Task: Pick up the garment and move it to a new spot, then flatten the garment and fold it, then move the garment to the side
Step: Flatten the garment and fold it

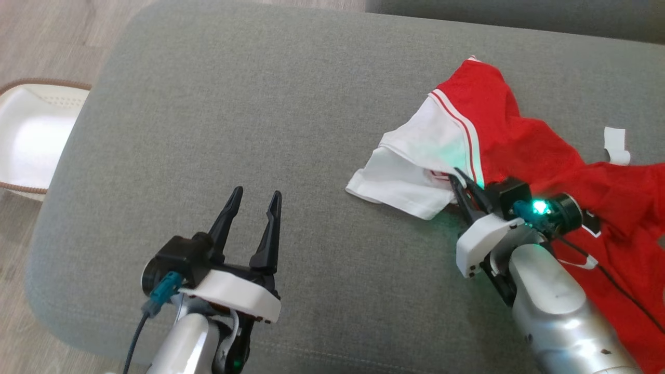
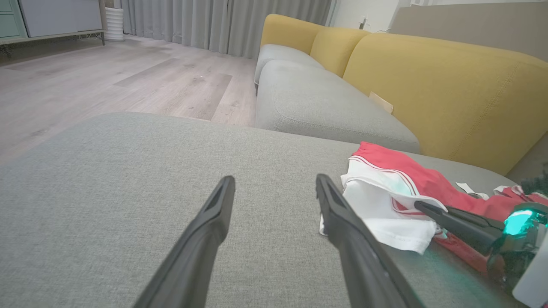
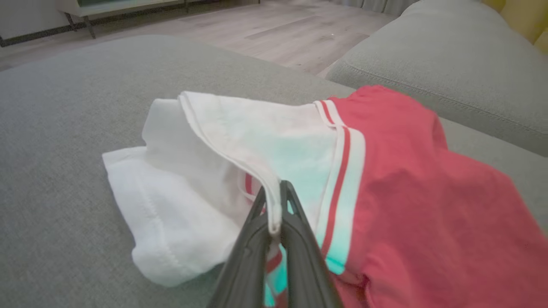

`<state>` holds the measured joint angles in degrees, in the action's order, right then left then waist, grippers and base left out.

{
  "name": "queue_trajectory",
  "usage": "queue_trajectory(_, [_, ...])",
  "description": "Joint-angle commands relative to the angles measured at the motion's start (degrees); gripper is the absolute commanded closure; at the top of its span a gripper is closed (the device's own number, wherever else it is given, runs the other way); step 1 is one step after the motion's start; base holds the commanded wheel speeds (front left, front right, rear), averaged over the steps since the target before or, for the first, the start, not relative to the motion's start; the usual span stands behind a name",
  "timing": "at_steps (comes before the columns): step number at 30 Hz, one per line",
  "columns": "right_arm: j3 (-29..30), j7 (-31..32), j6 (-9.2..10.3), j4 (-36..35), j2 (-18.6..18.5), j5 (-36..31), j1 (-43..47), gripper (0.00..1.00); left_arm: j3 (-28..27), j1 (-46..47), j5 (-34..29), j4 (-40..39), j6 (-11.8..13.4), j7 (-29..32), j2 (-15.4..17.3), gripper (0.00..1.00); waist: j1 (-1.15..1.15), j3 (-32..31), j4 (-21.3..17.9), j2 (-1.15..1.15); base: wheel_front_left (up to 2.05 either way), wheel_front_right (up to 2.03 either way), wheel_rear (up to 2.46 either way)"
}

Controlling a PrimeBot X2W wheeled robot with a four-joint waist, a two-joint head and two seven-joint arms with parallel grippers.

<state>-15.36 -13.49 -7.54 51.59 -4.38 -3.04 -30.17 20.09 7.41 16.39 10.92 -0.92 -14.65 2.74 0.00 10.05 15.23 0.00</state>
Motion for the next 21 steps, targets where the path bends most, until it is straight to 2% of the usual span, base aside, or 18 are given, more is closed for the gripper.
queue_trajectory(1, [-0.5,-0.9,0.05,-2.1,0.8,1.2,-2.2,1.0,-1.5,1.8,0.4,-1.6,0.5,-0.3,0.1,0.0,0.0,-0.3,-0.2,0.0,0.0,0.0,0.0])
queue_trajectory(8, [-0.3,0.8,0.05,-4.1,0.1,6.8,-2.9,1.0,-1.7,1.6,0.5,-1.7,0.6,-0.3,0.1,0.0,0.0,-1.0,-0.6,0.0,0.0,0.0,0.0])
queue_trajectory(17, [0.7,7.0,0.05,-8.8,-5.7,15.4,-6.4,1.0,-1.6,1.7,0.7,-2.0,0.6,-0.3,0.1,0.0,0.0,-0.4,-0.7,0.0,0.0,0.0,0.0])
queue_trajectory(21, [3.3,10.9,0.05,-8.6,-7.9,19.3,-8.0,1.0,-1.7,1.8,0.6,-1.9,0.5,-0.3,0.1,0.0,0.0,0.0,-0.6,0.0,0.0,0.0,0.0])
